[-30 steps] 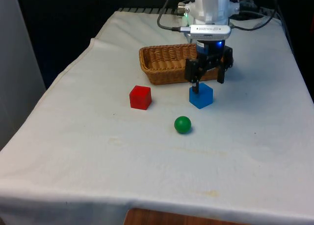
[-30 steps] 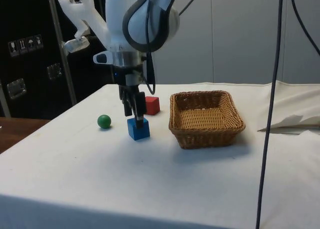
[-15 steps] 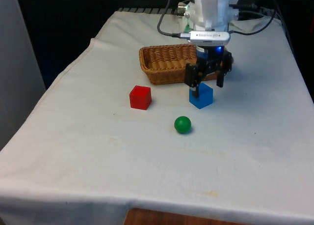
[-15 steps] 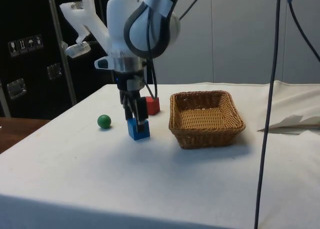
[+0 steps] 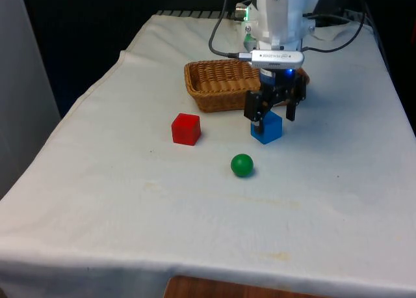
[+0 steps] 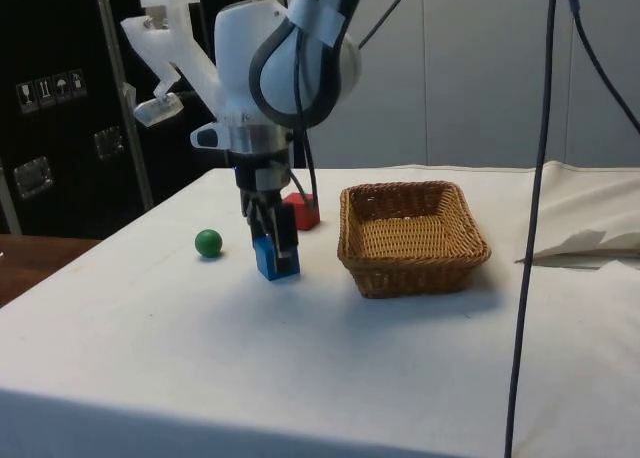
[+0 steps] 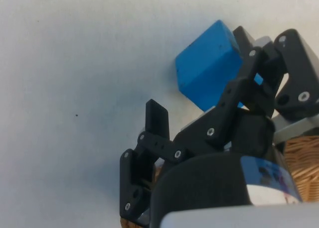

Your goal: Place all non-red objects into the basket.

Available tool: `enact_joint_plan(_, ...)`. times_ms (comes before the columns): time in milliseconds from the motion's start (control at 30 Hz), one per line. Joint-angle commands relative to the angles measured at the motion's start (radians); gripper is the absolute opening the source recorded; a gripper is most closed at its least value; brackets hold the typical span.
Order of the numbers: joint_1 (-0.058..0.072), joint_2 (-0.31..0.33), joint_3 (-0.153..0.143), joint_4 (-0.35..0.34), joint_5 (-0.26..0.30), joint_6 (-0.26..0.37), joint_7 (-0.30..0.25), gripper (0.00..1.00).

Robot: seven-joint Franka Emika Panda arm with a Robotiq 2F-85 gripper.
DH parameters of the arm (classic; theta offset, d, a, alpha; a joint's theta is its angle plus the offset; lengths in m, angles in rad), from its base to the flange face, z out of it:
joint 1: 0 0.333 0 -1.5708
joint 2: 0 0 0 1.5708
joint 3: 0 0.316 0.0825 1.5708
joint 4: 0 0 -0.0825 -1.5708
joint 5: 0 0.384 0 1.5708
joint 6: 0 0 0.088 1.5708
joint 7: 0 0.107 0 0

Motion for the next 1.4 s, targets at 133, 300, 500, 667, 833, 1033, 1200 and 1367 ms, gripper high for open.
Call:
enact_joint_plan(133,-0.001,0.011,0.001,0.004,0.000,0.014,-0.004,1.00)
enact_joint_plan(300,0.000,0.009,0.001,0.004,0.000,0.009,-0.002,1.00)
enact_joint_plan(500,0.000,0.009,0.000,0.004,0.000,0.007,-0.002,1.00)
enact_joint_plan(667,-0.001,0.008,0.001,0.003,0.001,0.007,-0.003,1.00)
enact_joint_plan(833,0.000,0.009,-0.002,0.004,0.000,0.005,-0.001,1.00)
enact_joint_plan(1033,-0.002,0.007,-0.001,0.000,0.001,0.008,-0.003,1.00)
enact_joint_plan(1200,-0.001,0.008,-0.002,0.001,0.001,0.007,-0.002,1.00)
enact_joint_plan(1367,-0.004,0.010,-0.004,0.002,0.002,0.007,-0.007,0.91)
